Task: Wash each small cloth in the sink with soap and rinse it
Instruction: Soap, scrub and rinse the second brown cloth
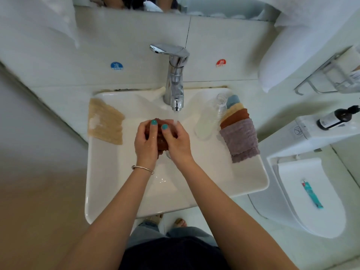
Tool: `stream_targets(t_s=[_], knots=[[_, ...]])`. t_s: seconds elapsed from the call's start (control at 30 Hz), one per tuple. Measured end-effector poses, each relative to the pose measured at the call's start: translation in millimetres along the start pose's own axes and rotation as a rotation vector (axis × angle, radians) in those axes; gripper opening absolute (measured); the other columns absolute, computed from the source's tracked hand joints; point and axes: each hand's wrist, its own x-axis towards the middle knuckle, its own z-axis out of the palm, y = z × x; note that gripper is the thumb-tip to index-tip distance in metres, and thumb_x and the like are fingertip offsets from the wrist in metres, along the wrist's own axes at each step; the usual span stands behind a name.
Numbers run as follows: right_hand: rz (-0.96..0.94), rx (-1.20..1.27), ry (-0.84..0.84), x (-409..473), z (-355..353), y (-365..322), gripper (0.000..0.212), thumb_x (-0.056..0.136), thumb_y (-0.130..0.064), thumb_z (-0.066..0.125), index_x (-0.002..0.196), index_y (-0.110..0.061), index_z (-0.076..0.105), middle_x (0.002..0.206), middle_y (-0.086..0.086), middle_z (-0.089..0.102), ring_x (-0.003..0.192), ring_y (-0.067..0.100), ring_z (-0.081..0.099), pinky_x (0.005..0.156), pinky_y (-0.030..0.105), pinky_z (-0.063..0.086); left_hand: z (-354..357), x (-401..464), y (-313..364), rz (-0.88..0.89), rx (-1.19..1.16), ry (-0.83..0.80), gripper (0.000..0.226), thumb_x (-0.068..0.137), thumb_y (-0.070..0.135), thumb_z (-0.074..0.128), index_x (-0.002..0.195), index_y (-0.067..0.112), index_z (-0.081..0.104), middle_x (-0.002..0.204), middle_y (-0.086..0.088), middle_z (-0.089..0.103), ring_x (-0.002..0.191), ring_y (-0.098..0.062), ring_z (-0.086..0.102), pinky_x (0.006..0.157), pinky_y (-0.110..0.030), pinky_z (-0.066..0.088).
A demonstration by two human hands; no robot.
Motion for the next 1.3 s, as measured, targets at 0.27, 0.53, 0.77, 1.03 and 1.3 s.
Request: stream_targets(t_s=[0.27, 0.53, 0.77, 1.03, 1.3], knots=[[-0.004, 0.072, 0.135, -5, -36, 3, 0.011, 0.096, -0.011, 0.058, 0.106, -0.015, 0.062, 0.099, -0.007, 0.066, 0.089, -0.001, 0.063, 0.085, 0.023, 0.053, 25, -16, 11, -0.040, -0.011, -0.125, 0.007, 0.096, 0.029, 0.059, 0.097, 0.023, 0.062, 0.085, 0.008, 0.064, 0.072, 0.002, 0.063, 0.057, -0.013, 0.048], [-0.007, 0.035, 0.141, 2, -20, 1, 0.011, 0.099, -0.018, 0.055, 0.109, -0.014, 0.059, 0.096, -0.009, 0.063, 0.083, -0.006, 0.059, 0.077, 0.013, 0.048, 23, -6, 8, -0.006, -0.039, -0.070, 0.001, 0.094, 0.031, 0.062, 0.094, 0.031, 0.061, 0.091, 0.009, 0.067, 0.084, -0.004, 0.064, 0.073, -0.026, 0.053], [0.023, -0.093, 0.133, 11, -17, -3, 0.016, 0.100, -0.039, 0.050, 0.098, -0.023, 0.049, 0.080, -0.010, 0.062, 0.072, 0.004, 0.060, 0.070, 0.028, 0.051, 50, 5, 8, -0.020, -0.022, 0.079, 0.031, 0.095, 0.029, 0.060, 0.068, 0.020, 0.047, 0.062, 0.009, 0.051, 0.053, 0.001, 0.046, 0.059, -0.014, 0.039], [0.125, -0.461, 0.065, 36, -7, -17, 0.043, 0.101, -0.048, 0.040, 0.074, -0.018, 0.054, 0.070, -0.006, 0.055, 0.065, 0.010, 0.053, 0.067, 0.032, 0.037, 55, 23, 10, -0.064, 0.074, 0.129, 0.051, 0.097, 0.037, 0.055, 0.052, 0.012, 0.046, 0.049, 0.001, 0.045, 0.042, -0.005, 0.036, 0.047, -0.017, 0.030], [0.142, -0.247, 0.126, 23, -21, -20, 0.042, 0.104, -0.035, 0.037, 0.067, -0.016, 0.046, 0.066, -0.003, 0.051, 0.062, 0.011, 0.047, 0.058, 0.025, 0.037, 57, 15, 9, -0.099, 0.112, 0.024, 0.051, 0.099, 0.029, 0.051, 0.053, 0.016, 0.034, 0.041, 0.012, 0.036, 0.040, -0.003, 0.032, 0.046, -0.015, 0.027]])
